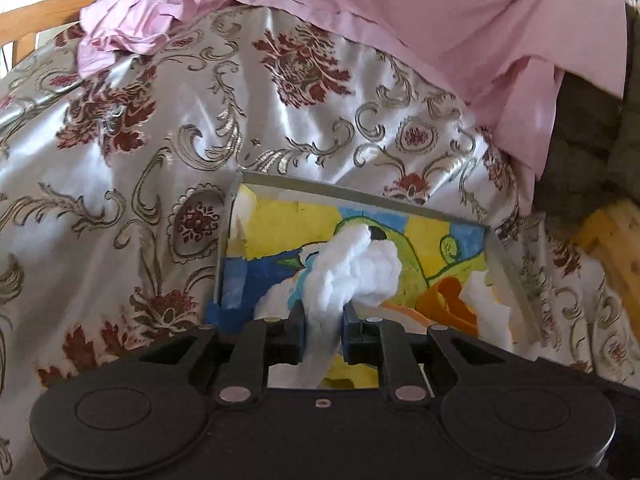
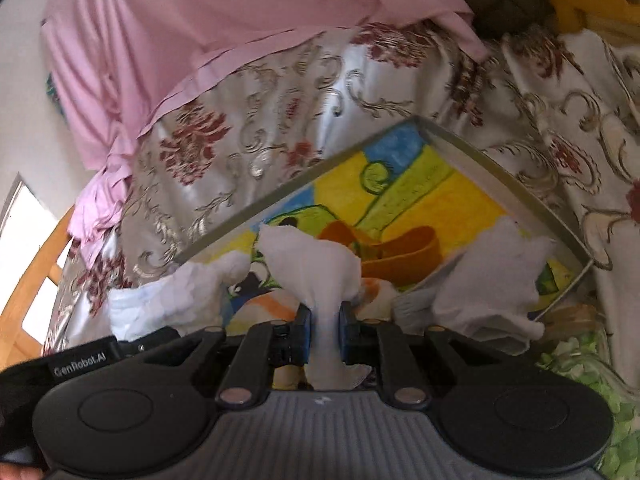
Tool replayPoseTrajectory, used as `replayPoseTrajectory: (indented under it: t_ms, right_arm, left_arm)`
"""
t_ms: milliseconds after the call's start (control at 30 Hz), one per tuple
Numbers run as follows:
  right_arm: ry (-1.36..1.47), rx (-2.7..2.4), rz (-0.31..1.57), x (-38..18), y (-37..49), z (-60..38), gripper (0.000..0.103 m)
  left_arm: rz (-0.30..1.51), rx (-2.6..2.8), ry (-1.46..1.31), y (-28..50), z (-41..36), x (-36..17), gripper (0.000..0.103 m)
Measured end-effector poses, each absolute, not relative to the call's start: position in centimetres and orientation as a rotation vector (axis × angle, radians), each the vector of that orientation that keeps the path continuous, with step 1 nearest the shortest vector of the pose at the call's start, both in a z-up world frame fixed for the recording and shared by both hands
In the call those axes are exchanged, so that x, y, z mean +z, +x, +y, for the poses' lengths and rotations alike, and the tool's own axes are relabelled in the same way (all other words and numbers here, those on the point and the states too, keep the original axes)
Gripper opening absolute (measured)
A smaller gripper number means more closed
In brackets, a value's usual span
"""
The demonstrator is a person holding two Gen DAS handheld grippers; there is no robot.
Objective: Organize soft objects
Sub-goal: 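Lower the bag and cloth into the tray and open both tools, then withdraw both tools from the tray back toward the remaining items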
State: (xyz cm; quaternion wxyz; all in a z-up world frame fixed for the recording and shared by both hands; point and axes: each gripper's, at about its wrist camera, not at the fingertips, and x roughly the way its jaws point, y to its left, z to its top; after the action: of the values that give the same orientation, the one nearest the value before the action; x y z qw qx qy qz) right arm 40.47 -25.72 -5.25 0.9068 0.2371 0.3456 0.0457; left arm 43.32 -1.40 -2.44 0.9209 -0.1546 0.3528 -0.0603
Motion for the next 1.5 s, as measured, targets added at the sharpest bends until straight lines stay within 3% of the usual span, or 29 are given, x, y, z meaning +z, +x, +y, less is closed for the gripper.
replayPoseTrajectory:
  t_ms: [133, 267, 333, 433, 467, 567, 700, 967, 1233, 1500]
  right_arm:
    - [0.506, 0.043, 0.752, -5.8, 40.9, -26.5, 0.024]
    - [0.508, 0.037, 0.768, -6.2, 40.8, -26.9, 0.036]
    - [0.510, 0.046, 0.766, -6.0, 40.6, -26.9, 0.050]
    - [0.506, 0.037, 0.771, -5.6, 40.1, -27.0, 0.070]
    - [0.497, 0.033, 0.764, -5.4, 39.9, -26.9, 0.072]
    - [0.491, 0.012, 0.747, -4.6, 38.8, -27.3, 0.085]
    - [0.497, 0.043, 0.700, -2.7, 36.8, -27.9, 0.091]
    - [0.405, 0.094, 0.551, 2.8, 30.6, -26.9, 0.103]
    - [0.205, 0.039, 0.346, 6.5, 23.3, -24.6, 0.103]
    - [0.009, 0.044, 0.142, 5.9, 15.2, -21.3, 0.103]
  left_arm:
    - [0.745, -0.111, -0.243, 43.9, -2.5, -2.9, 0.022]
    - [0.722, -0.155, -0.200, 43.1, -3.4, -2.8, 0.043]
    - [0.715, -0.160, -0.187, 42.5, -3.7, -2.6, 0.051]
    - [0.702, -0.156, -0.197, 41.8, -3.4, -2.2, 0.073]
    - [0.692, -0.150, -0.197, 41.4, -3.3, -1.9, 0.081]
    - [0.668, -0.137, -0.204, 40.3, -2.8, -0.8, 0.086]
    - [0.618, -0.124, -0.227, 37.8, -1.9, 1.4, 0.097]
    - [0.497, -0.088, -0.220, 31.2, -0.6, 5.7, 0.102]
    - [0.362, -0.006, -0.195, 23.5, 1.0, 7.8, 0.102]
    - [0.272, 0.112, -0.101, 16.2, 1.7, 8.3, 0.102]
